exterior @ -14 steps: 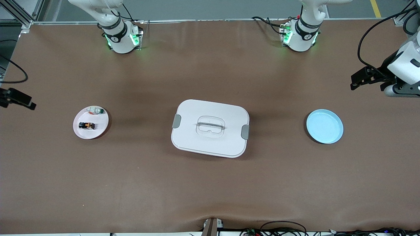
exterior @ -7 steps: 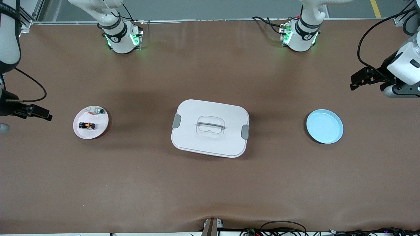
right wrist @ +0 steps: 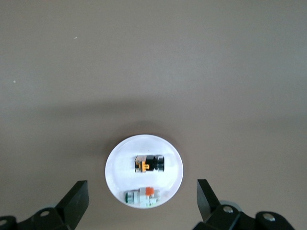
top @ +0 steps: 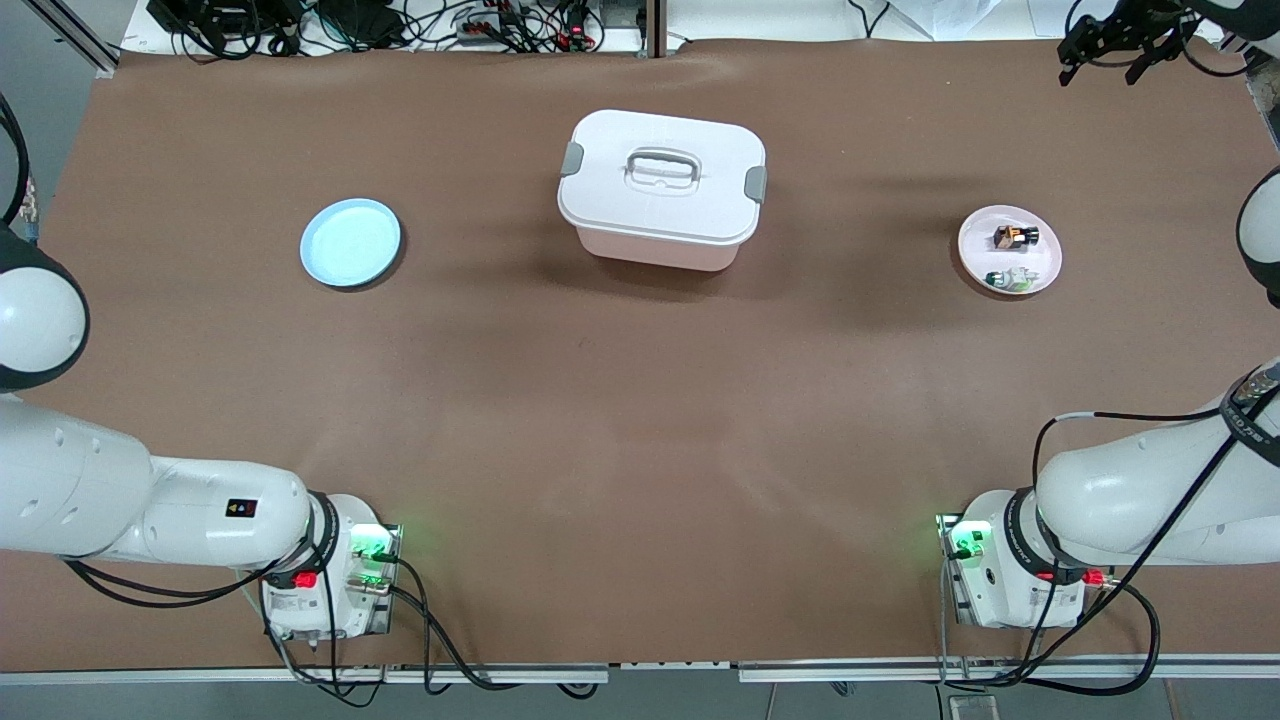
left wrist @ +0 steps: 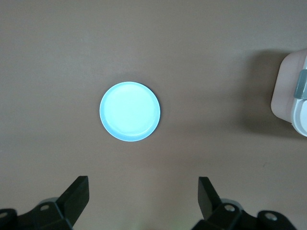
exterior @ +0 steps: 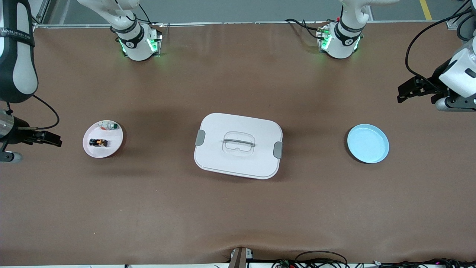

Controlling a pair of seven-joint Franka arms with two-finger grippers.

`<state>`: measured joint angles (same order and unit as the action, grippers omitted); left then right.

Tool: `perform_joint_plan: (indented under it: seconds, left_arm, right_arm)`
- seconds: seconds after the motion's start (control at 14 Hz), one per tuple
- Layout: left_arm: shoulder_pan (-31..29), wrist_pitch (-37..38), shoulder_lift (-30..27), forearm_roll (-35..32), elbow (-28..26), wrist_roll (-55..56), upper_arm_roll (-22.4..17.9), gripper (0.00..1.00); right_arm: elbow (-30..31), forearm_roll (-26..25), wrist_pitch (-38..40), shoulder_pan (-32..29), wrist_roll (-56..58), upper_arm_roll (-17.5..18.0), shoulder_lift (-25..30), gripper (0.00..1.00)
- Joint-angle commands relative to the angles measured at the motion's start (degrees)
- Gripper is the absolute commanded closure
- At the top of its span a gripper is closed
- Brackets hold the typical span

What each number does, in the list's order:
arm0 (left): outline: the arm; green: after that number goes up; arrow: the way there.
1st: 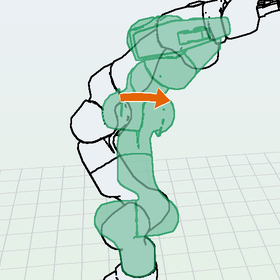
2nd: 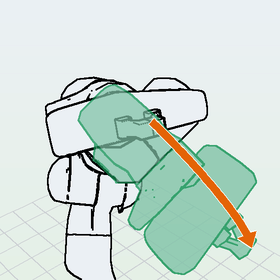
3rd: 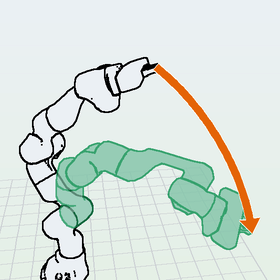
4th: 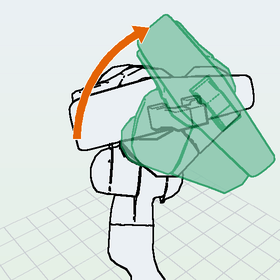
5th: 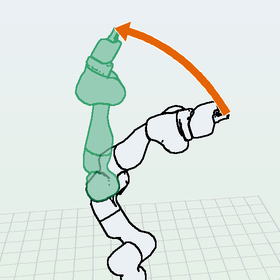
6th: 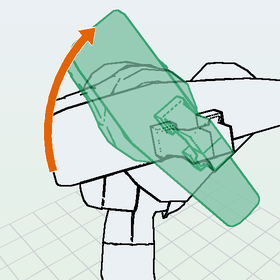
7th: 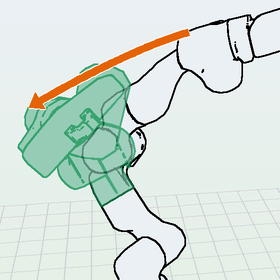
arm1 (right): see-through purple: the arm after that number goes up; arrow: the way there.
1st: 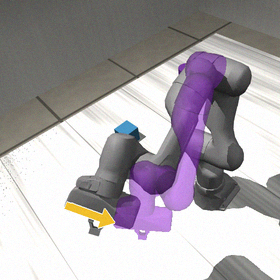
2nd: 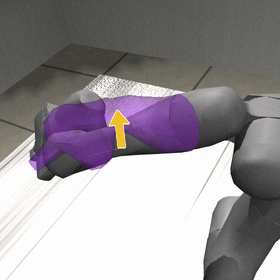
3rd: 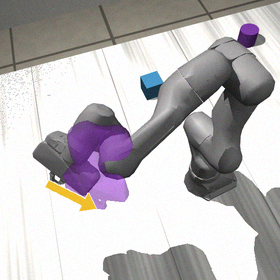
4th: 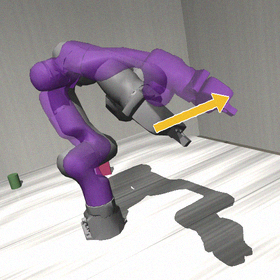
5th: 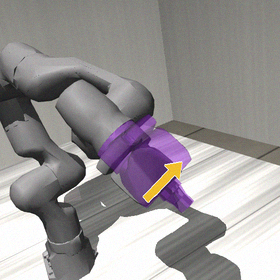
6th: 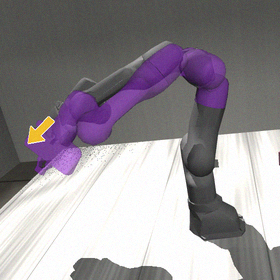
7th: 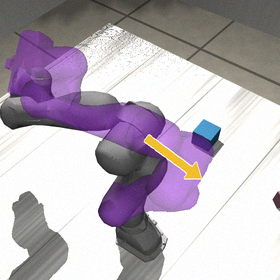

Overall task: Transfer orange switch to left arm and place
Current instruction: 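Move the right gripper down over the orange switch on the white plate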

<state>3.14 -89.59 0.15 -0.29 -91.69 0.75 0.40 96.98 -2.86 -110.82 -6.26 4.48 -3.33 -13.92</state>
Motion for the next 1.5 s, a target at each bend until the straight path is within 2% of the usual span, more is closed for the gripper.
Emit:
perform_joint_plan:
  seconds: [0.0,0.57,1.43]
  left_arm:
    - [0.02,0.56,0.29,-0.15,0.55,-0.4,-0.14,0.0]
    - [0.02,0.3,0.29,-0.15,0.55,-0.4,-0.14,0.0]
    - [-0.07,0.3,0.29,-0.15,0.55,-0.4,-0.49,0.0]
  right_arm:
    - [5.39,-0.75,-6.49,-1.12,0.71,0.61,0.56,0.0]
    - [12.95,-0.83,-18.19,-2.62,1.59,0.52,-1.28,0.0]
    - [20.87,-1.19,-24.78,-3.85,2.12,0.61,-5.23,0.0]
